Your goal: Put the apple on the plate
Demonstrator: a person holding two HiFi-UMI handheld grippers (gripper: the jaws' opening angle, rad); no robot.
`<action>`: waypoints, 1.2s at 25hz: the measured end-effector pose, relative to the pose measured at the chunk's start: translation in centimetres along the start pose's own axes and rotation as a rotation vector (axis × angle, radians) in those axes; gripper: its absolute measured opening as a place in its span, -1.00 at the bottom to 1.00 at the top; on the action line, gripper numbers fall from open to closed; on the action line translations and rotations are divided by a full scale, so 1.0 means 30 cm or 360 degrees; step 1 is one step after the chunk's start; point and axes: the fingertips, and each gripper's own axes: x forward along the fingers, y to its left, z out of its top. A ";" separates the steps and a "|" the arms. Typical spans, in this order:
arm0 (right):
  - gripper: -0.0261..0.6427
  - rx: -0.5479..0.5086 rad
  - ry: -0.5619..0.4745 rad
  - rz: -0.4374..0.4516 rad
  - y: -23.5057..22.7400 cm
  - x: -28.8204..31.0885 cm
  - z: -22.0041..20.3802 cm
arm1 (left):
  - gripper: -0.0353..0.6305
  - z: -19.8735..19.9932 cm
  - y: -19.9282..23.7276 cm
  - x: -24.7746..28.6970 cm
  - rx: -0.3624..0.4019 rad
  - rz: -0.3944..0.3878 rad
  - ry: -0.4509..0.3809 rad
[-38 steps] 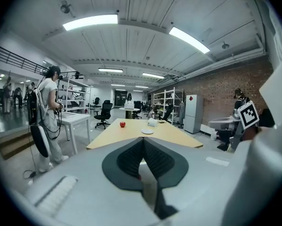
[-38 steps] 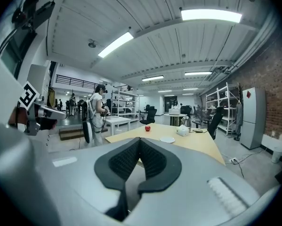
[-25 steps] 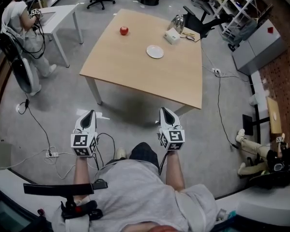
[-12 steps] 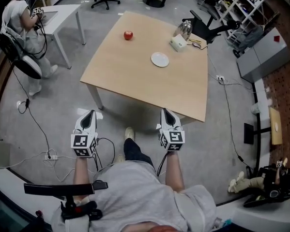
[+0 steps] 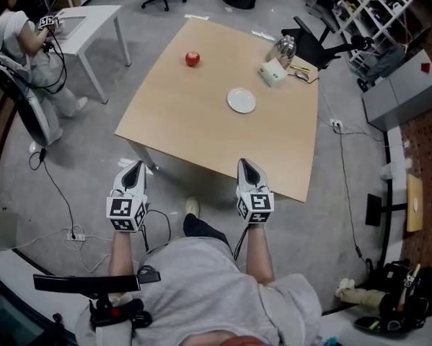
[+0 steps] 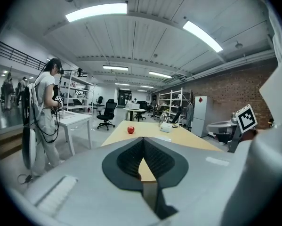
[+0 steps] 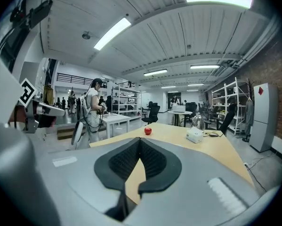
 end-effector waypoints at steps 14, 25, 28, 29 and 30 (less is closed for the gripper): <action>-0.90 0.0026 -0.0049 0.0100 -0.125 0.246 0.034 | -0.83 0.085 0.010 0.274 0.0043 0.0042 0.0017; -0.90 0.0016 -0.0062 0.0214 -0.179 0.380 0.071 | -0.83 0.117 0.016 0.384 0.0025 0.0111 0.0011; -0.90 0.0003 -0.0071 0.0245 -0.181 0.421 0.086 | -0.83 0.111 0.028 0.402 0.0012 0.0133 0.0024; -0.90 -0.0003 -0.0072 0.0254 -0.178 0.438 0.091 | -0.83 0.109 0.036 0.409 0.0006 0.0140 0.0029; -0.90 -0.0008 -0.0069 0.0263 -0.175 0.454 0.094 | -0.83 0.105 0.046 0.415 0.0000 0.0146 0.0034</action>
